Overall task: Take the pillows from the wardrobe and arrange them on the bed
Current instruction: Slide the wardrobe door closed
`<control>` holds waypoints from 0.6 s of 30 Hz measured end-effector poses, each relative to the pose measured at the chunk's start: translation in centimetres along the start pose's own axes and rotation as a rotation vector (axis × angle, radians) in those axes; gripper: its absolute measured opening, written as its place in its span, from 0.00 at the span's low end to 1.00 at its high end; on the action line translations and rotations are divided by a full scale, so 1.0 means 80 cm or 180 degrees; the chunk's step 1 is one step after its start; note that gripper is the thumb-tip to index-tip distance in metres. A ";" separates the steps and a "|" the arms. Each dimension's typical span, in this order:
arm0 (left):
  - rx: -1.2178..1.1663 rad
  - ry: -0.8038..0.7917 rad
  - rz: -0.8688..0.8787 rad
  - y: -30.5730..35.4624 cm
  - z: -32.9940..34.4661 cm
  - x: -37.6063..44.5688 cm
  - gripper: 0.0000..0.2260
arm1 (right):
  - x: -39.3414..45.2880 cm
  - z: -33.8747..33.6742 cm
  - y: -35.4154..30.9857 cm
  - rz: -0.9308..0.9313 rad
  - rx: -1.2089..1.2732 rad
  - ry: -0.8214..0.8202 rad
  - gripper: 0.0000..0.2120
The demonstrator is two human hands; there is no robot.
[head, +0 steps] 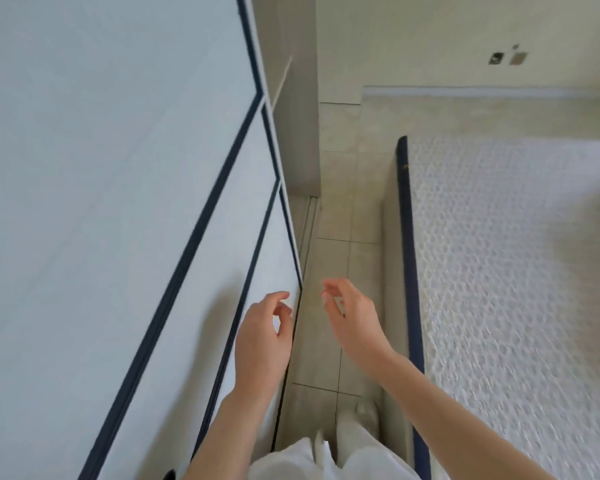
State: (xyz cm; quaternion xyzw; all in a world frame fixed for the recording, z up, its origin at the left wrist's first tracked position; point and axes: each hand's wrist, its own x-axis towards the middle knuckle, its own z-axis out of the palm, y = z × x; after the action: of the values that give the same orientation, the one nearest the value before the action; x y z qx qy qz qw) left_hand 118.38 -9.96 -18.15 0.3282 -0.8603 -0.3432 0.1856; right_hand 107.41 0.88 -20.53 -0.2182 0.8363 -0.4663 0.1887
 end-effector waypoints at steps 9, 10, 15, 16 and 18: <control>0.0562 0.1558 0.0820 0.055 -0.032 0.034 0.12 | 0.102 -0.021 -0.075 -0.0565 0.0441 -0.0572 0.14; 0.0713 0.1671 0.0902 0.058 -0.034 0.038 0.12 | 0.113 -0.021 -0.086 -0.0645 0.0467 -0.0618 0.14; 0.1729 0.2053 0.1262 0.070 -0.057 0.057 0.14 | 0.160 -0.013 -0.136 -0.0831 0.0716 -0.0918 0.18; 0.1955 0.2143 0.1276 0.071 -0.062 0.062 0.15 | 0.168 -0.010 -0.145 -0.0828 0.0769 -0.0967 0.20; 0.2303 0.2258 0.1207 0.069 -0.070 0.071 0.16 | 0.180 -0.002 -0.159 -0.0759 0.0874 -0.1084 0.24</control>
State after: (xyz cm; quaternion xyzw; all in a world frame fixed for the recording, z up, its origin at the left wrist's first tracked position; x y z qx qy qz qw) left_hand 114.94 -13.46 -9.81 0.3058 -0.8522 0.1463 0.3985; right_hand 97.75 -12.81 -11.11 -0.3631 0.6896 -0.5510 0.2984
